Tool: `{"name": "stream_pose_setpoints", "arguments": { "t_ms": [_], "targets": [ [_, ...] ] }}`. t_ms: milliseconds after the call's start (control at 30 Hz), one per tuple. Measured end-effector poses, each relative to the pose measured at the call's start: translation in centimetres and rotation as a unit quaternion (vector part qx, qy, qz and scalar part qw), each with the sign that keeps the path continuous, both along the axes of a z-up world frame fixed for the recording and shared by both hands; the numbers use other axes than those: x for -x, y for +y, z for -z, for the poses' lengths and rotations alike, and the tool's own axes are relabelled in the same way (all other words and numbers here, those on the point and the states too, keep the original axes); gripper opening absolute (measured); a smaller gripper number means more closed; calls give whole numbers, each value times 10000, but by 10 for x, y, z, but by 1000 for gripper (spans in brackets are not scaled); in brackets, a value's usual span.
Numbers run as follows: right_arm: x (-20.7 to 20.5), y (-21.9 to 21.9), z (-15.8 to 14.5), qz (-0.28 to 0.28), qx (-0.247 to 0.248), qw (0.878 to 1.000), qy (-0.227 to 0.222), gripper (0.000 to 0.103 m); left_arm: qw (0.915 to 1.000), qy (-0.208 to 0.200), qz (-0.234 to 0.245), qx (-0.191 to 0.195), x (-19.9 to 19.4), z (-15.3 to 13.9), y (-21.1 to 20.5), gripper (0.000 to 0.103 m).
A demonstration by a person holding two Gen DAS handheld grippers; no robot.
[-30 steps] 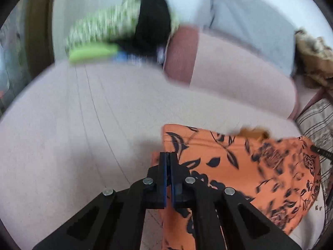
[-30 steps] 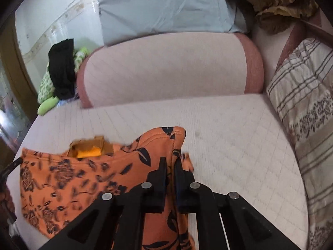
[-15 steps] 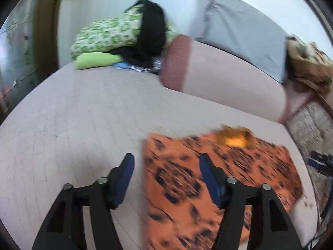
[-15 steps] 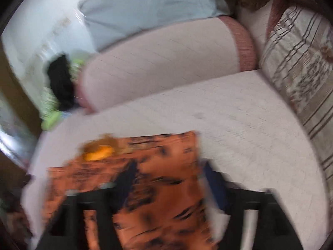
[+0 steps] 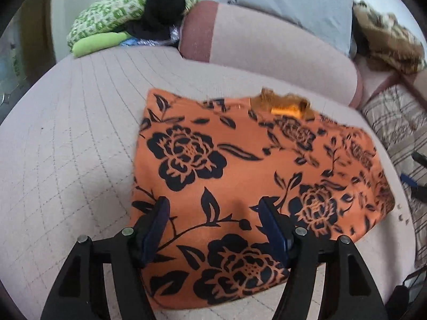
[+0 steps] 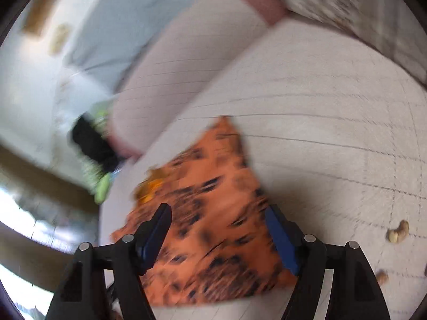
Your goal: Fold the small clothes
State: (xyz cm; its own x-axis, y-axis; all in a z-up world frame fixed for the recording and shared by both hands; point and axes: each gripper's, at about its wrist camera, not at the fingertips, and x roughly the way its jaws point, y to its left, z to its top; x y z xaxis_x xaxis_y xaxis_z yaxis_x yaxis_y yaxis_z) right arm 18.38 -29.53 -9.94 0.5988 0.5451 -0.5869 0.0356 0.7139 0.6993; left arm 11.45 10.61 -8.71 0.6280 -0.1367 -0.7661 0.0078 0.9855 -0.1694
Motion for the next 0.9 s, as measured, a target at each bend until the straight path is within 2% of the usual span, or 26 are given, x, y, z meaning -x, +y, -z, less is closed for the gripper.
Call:
{"name": "stream_pose_setpoints", "arguments": {
  "t_ms": [33, 100, 133, 200, 233, 267, 367, 400, 533, 600, 667, 700, 733, 900],
  "targets": [
    [7, 8, -3, -198, -212, 9996, -61, 79, 10000, -37, -38, -16, 1, 0, 2, 73],
    [16, 28, 11, -748, -863, 9934, 130, 84, 9998, 96, -112, -127, 0, 12, 4, 76],
    [18, 36, 20, -887, -910, 9916, 241, 84, 9996, 210, -113, -168, -3, 20, 5, 76],
    [14, 39, 54, -619, -437, 9937, 829, 84, 9993, 182, -114, -311, -3, 19, 4, 76],
    [18, 32, 72, -188, -488, 9914, 1200, 79, 9993, 142, -159, -299, -1, 13, 5, 76],
    [29, 21, 74, 216, -916, 9900, 1051, 76, 9996, 82, -180, -224, 1, 10, 7, 76],
    [62, 21, 50, 426, -760, 9952, 447, 79, 9991, -178, -381, 87, 18, -6, 16, 76],
    [71, 21, 51, 472, -879, 9939, 477, 81, 9986, -218, -445, 170, 23, -8, 18, 76],
    [80, 31, 74, 696, -1070, 9885, 808, 81, 9899, -48, -1041, 962, 56, 0, 38, 77],
    [73, 32, 75, 901, -1124, 9869, 728, 81, 9830, 147, -1323, 1261, 67, 12, 43, 77],
    [61, 33, 77, 1096, -1233, 9836, 724, 81, 9724, 331, -1697, 1565, 76, 27, 49, 77],
    [50, 38, 83, 1240, -1186, 9820, 791, 81, 9697, 239, -1790, 1643, 79, 30, 49, 77],
    [46, 35, 83, 1395, -1149, 9801, 823, 81, 9709, 164, -1796, 1575, 78, 28, 46, 77],
    [28, 17, 81, 1968, -1044, 9716, 798, 81, 9695, 195, -1865, 1581, 62, 30, 42, 82]
  ]
}}
